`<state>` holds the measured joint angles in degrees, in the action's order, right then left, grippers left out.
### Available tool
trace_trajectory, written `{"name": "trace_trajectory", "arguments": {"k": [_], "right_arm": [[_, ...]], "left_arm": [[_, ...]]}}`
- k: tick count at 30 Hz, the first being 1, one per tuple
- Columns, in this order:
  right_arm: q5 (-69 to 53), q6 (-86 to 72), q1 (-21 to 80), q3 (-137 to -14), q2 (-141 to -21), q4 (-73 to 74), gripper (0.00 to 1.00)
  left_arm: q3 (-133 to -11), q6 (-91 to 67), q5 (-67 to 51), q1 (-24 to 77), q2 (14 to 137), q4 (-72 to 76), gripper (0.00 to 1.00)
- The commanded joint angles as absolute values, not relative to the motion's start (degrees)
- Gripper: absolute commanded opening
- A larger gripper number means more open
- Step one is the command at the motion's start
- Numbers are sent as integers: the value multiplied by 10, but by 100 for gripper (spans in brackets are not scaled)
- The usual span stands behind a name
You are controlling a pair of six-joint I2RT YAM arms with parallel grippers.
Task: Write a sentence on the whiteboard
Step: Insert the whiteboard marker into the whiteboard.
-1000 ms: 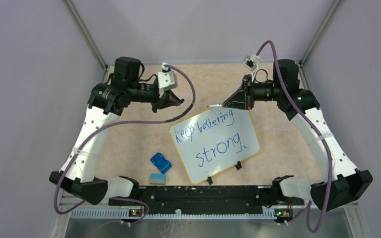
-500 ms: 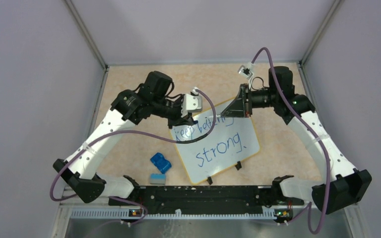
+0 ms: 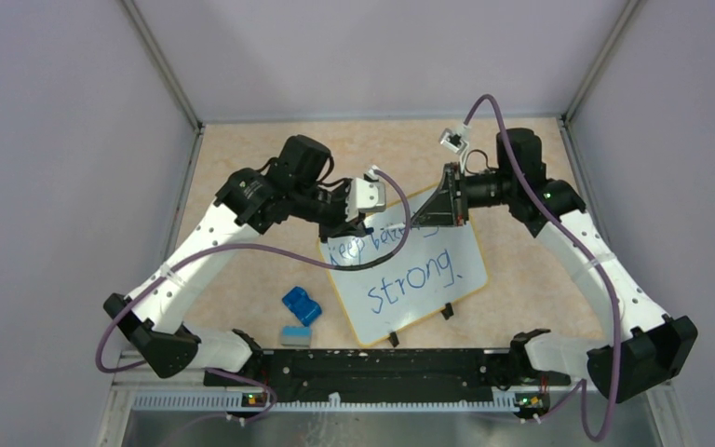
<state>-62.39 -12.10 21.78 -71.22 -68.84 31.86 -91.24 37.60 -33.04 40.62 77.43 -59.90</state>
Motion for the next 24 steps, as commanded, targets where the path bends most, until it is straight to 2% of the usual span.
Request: {"name": "trace_trajectory", "arguments": {"k": [1, 24], "right_arm": [[-626, -120, 232, -713, -681, 297, 0], [-605, -103, 245, -722, -694, 309, 0]], "left_arm": [[-915, 371, -330, 411, 776, -578, 0], [-926, 373, -337, 423, 781, -582, 0]]}}
